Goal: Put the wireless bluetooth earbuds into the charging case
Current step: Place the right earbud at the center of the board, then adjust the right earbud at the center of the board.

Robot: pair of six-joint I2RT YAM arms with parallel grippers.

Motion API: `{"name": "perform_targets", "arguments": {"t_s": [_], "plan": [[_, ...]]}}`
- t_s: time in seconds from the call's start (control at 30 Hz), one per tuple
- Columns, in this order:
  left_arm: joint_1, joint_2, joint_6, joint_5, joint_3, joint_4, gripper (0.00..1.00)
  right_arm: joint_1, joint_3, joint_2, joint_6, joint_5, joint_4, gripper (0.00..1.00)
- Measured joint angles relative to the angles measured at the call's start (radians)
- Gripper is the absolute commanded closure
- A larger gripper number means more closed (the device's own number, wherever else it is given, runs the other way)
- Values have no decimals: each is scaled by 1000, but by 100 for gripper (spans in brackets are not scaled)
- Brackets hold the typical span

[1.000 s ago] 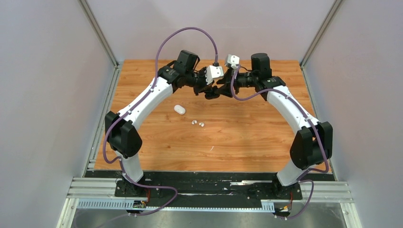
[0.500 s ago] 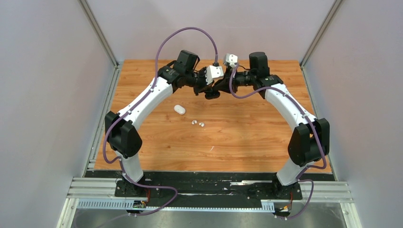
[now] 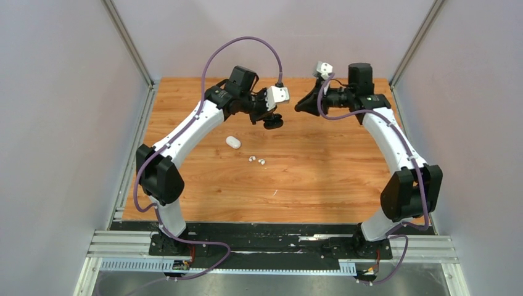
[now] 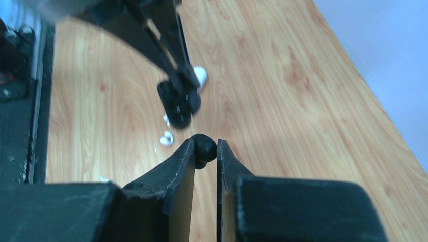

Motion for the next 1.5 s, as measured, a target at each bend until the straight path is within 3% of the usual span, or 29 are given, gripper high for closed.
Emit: {"name": "perform_targets", "arguments": {"t_s": [0.2, 0.37, 0.5, 0.7, 0.93, 1.17, 1.33, 1.5], "plan": [[16, -3, 13, -19, -21, -18, 100, -47, -16, -2, -407, 10, -425, 93], [31, -13, 15, -29, -21, -22, 100, -15, -18, 244, -719, 134, -737, 92], [48, -37, 17, -43, -22, -24, 100, 18, -64, 368, -856, 259, -818, 90], [63, -84, 19, -59, -47, -25, 100, 106, -88, 377, -952, 383, -832, 79], [68, -88, 17, -72, -66, -25, 100, 132, -114, 377, -963, 422, -787, 68], [68, -88, 14, -74, -68, -24, 100, 130, -112, 375, -914, 434, -739, 65], [74, -88, -14, -92, -68, -11, 100, 131, -109, 327, -738, 435, -677, 61], [92, -100, -125, -140, -96, 39, 100, 168, -138, 180, -435, 467, -570, 61]]}}
